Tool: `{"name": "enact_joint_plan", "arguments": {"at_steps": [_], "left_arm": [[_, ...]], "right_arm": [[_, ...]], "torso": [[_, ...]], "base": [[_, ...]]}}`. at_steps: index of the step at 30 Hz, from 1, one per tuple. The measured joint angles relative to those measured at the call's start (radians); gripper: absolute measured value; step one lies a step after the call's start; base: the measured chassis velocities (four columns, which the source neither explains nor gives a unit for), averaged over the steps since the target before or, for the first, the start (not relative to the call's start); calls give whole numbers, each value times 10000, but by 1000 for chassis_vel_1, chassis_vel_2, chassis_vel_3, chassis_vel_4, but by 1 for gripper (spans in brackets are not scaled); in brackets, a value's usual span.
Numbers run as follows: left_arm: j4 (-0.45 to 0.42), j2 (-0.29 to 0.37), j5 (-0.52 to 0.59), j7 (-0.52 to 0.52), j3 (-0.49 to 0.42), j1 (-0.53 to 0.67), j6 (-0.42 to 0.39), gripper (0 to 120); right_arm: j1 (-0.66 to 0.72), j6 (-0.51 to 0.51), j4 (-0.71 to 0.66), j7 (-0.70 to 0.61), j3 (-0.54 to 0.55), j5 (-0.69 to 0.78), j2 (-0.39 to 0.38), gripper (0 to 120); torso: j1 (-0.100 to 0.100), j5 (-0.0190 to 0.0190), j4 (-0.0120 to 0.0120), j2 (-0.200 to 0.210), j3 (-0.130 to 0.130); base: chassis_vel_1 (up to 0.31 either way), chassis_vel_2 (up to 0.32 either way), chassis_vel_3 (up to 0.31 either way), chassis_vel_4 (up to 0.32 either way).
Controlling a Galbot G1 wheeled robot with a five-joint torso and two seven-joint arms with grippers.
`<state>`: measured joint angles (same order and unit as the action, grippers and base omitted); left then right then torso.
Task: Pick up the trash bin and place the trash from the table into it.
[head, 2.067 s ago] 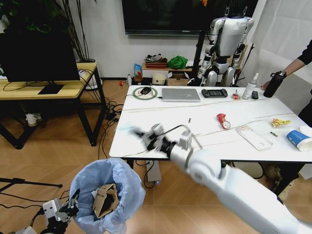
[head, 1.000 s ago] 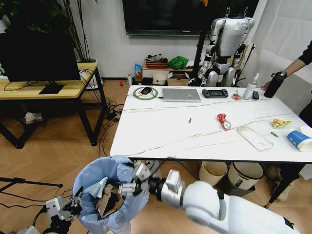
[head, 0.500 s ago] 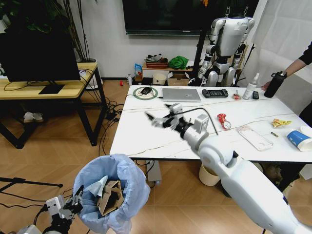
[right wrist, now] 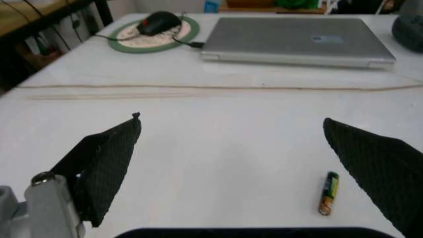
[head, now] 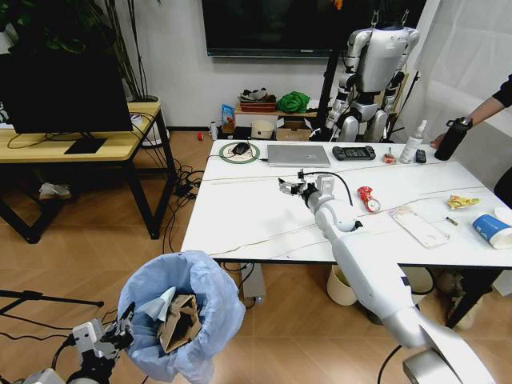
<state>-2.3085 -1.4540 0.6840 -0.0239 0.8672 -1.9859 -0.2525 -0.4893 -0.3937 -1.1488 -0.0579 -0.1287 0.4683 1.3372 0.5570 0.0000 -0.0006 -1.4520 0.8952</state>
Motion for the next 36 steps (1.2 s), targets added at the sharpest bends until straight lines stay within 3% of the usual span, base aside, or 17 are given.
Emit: {"name": "enact_joint_plan", "arguments": {"at_steps": [24,30,33,36], "left_arm": [[-268,-90,-88,-14,-6,-174,21,0],[-290,-89,-89,-20,-16,-180,27,0],[-289,-87,-88,-22,-20,-187,30,0],[-290,-82,-89,-28,-21,-193,39,0]], "right_arm": [[344,-331,1796,-285,-653,-602,272,91],[193,-339,1863,-393,-721,-777,271,66],[163,-340,1852,-398,-743,-779,260,59],[143,-337,1836,-414,-775,-778,256,44]], "torso": [[-2,0,2,0,-2],[-2,0,1,0,-2],[-1,1,1,0,-2],[-2,0,0,0,-2]], "base": [[0,0,0,0],[0,0,0,0],[0,0,0,0],[0,0,0,0]]}}
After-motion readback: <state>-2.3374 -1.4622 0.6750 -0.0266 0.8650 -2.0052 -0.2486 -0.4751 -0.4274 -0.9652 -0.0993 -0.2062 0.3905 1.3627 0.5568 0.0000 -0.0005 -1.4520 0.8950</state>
